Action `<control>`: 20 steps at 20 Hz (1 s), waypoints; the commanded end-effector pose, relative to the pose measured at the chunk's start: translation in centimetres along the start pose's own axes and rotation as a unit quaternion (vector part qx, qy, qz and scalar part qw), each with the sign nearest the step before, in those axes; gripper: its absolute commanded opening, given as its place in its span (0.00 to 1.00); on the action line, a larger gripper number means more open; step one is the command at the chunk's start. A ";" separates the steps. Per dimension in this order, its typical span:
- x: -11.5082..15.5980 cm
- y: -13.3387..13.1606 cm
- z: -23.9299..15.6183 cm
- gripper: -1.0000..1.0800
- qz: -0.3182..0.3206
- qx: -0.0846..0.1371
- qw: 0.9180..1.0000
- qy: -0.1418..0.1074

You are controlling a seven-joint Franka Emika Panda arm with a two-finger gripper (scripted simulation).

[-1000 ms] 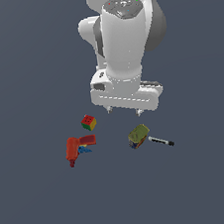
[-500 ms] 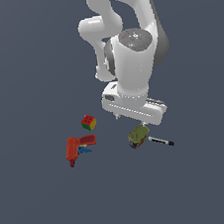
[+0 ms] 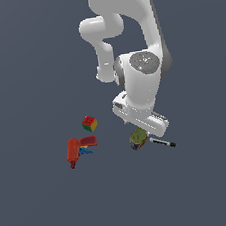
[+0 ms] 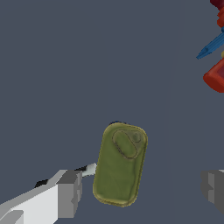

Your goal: Pick up a designated object from a clutter of objects.

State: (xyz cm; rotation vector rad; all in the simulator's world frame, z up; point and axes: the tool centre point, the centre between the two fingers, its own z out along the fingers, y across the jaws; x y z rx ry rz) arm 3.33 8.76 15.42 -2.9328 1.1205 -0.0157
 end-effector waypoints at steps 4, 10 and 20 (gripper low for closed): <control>-0.9 -0.6 2.3 0.96 0.049 -0.001 0.999 -0.002; -1.6 -0.9 3.9 0.96 0.083 -0.003 0.997 -0.004; -1.8 -1.0 4.6 0.96 0.094 -0.003 0.996 -0.004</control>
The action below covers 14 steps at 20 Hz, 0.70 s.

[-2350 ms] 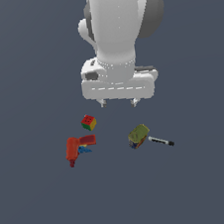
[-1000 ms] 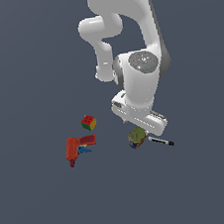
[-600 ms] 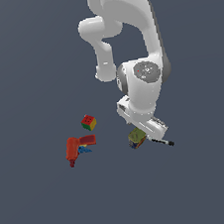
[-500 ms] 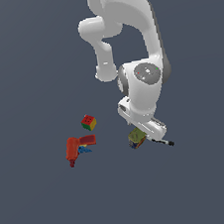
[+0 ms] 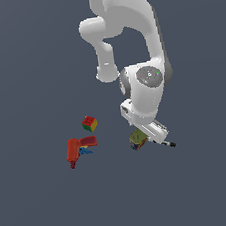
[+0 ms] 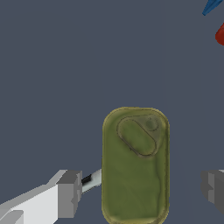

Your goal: Pick up a designated object from a clutter of objects.

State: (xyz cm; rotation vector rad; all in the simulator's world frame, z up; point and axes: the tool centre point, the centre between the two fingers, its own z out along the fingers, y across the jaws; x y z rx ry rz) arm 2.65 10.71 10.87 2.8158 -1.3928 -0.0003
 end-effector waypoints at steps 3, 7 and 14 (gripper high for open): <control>0.0 0.0 0.8 0.96 0.000 0.000 1.000 0.000; 0.0 0.1 2.7 0.96 0.001 0.000 1.000 0.000; 0.0 0.0 4.9 0.96 0.002 0.000 1.000 0.000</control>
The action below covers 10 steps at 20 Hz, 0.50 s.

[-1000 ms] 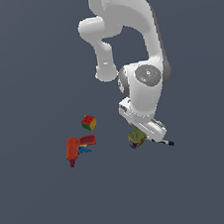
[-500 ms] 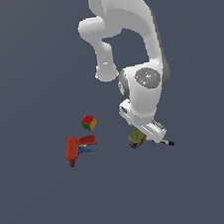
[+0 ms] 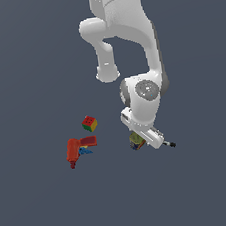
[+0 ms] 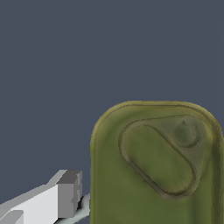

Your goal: Pick up a designated object from a clutter of objects.

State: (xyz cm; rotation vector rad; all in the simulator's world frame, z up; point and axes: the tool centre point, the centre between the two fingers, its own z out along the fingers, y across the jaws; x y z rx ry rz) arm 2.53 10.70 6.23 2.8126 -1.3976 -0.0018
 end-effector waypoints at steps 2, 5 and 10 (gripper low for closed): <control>0.0 -0.1 0.4 0.96 0.000 0.001 1.000 0.000; 0.0 -0.1 0.4 0.00 0.000 0.001 1.000 0.000; 0.0 -0.1 0.4 0.00 0.000 0.001 1.000 0.000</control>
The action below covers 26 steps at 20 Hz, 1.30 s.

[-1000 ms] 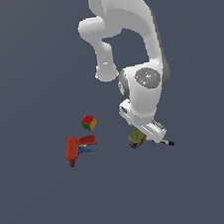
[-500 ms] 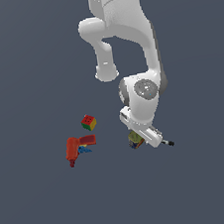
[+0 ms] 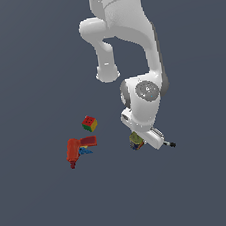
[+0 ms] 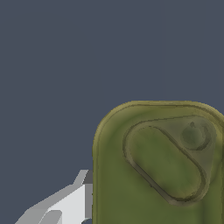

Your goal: Pick up a designated object from a clutter of objects.

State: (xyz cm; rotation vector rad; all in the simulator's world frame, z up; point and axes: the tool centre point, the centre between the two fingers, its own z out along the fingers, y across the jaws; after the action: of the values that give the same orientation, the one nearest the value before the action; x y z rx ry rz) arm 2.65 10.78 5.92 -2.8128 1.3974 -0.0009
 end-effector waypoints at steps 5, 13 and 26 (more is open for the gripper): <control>0.0 0.1 -0.1 0.00 0.000 0.000 1.000 0.000; 1.1 1.2 -2.4 0.00 0.000 0.000 1.000 0.000; 6.1 6.4 -12.9 0.00 0.000 0.000 1.000 -0.001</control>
State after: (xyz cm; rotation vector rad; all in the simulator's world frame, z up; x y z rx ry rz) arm 1.35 3.10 17.02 -2.8139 1.3980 0.0067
